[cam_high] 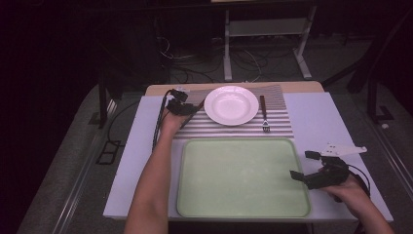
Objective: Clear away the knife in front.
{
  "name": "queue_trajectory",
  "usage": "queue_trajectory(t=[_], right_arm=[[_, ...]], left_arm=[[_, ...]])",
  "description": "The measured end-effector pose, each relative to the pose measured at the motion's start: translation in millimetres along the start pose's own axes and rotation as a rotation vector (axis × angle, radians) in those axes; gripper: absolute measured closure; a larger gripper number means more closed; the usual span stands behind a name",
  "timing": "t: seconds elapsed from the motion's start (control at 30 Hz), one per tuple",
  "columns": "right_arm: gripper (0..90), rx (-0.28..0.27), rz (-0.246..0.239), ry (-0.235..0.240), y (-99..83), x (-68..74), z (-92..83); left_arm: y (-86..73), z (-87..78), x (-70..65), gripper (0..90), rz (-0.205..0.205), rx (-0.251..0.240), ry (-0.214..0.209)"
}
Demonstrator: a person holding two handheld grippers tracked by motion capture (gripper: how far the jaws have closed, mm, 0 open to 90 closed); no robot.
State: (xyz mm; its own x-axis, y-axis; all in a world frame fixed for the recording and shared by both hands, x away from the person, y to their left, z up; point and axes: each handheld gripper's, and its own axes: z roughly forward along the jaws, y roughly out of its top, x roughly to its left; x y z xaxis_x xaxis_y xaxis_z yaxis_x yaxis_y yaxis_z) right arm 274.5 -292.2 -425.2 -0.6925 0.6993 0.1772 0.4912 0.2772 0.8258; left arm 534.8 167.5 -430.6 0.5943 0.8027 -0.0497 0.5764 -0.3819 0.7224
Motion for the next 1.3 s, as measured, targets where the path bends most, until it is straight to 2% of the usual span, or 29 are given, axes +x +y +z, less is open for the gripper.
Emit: queue_trajectory(t=[0.13,0.27,0.37,0.5,0.97,1.3], right_arm=[[0.0,-0.001,0.001,0.001,0.1,0.0,-0.2],[0.0,-0.002,0.001,0.003,0.0,-0.7,-0.3],[0.0,-0.005,0.002,0.004,0.1,-1.0,-0.3],[0.0,-0.005,0.001,0.005,0.1,-1.0,-0.5],[0.0,-0.009,0.002,0.009,0.3,-0.7,-0.8],[0.0,-0.008,0.003,0.010,0.3,-0.5,-0.6]], left_arm=[[2.7,7.0,2.3,67.6,-0.013,0.013,0.008],[4.5,11.4,5.1,68.2,-0.040,0.004,0.008],[5.5,14.6,5.0,68.4,-0.042,-0.003,0.010],[7.2,19.0,3.9,69.2,-0.049,0.011,0.001],[7.2,29.4,0.4,72.8,-0.027,0.052,0.025],[6.4,30.9,-1.9,75.5,-0.009,0.052,0.045]])
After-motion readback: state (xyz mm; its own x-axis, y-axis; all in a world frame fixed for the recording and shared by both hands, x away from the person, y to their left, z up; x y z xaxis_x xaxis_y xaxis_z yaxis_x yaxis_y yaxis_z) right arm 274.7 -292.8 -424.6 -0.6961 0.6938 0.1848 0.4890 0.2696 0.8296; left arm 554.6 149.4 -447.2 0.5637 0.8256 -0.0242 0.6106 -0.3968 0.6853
